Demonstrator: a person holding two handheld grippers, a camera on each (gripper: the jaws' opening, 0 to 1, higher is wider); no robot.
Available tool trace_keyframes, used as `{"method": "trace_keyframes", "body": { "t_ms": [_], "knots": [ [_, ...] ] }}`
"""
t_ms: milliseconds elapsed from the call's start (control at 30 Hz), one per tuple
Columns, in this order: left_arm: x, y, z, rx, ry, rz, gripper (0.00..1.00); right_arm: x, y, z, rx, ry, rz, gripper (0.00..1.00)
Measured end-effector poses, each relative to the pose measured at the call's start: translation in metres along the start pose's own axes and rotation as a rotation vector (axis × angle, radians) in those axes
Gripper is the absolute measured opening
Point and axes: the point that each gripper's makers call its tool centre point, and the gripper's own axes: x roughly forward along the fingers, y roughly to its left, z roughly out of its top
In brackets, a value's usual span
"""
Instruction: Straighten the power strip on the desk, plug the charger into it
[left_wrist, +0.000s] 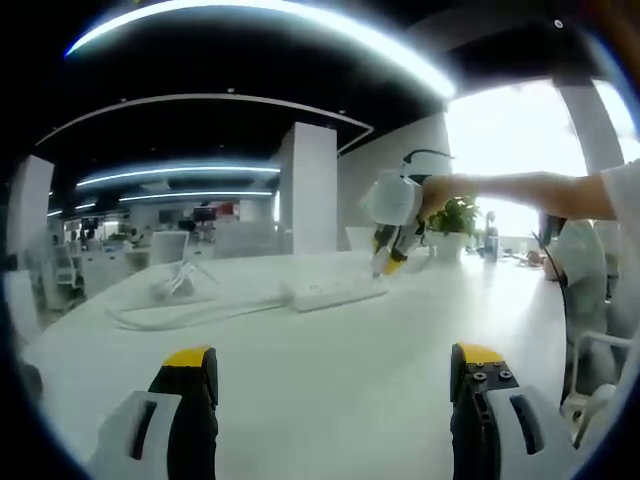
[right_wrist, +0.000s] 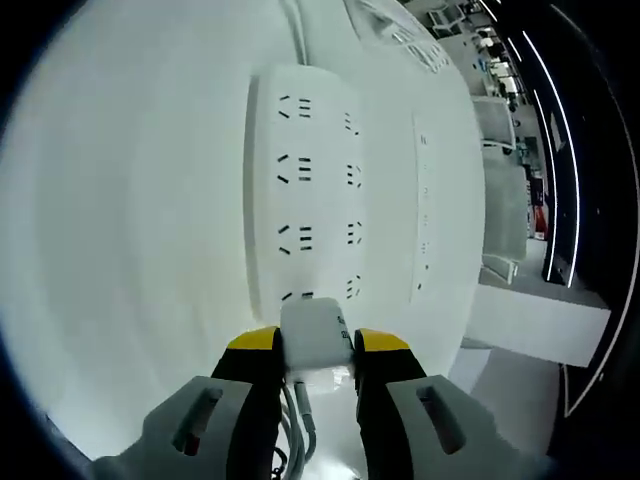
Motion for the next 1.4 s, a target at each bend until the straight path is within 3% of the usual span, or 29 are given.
{"method": "trace_keyframes", "body": {
  "t_ms": [1133,1300,1400],
  "knots": [
    [0.005,-0.010,0.000,0.002,0.011,-0.026,0.99,0.003,-0.002,0.003,0.001,0.097,0.044,0.26],
    [0.011,-0.017,-0.002,0.001,0.017,-0.043,0.99,0.003,0.000,0.007,-0.043,0.112,0.028,0.26],
    [0.012,-0.020,-0.002,0.002,0.017,-0.051,0.99,0.010,0.004,0.018,-0.052,0.079,0.045,0.26]
  ]
}}
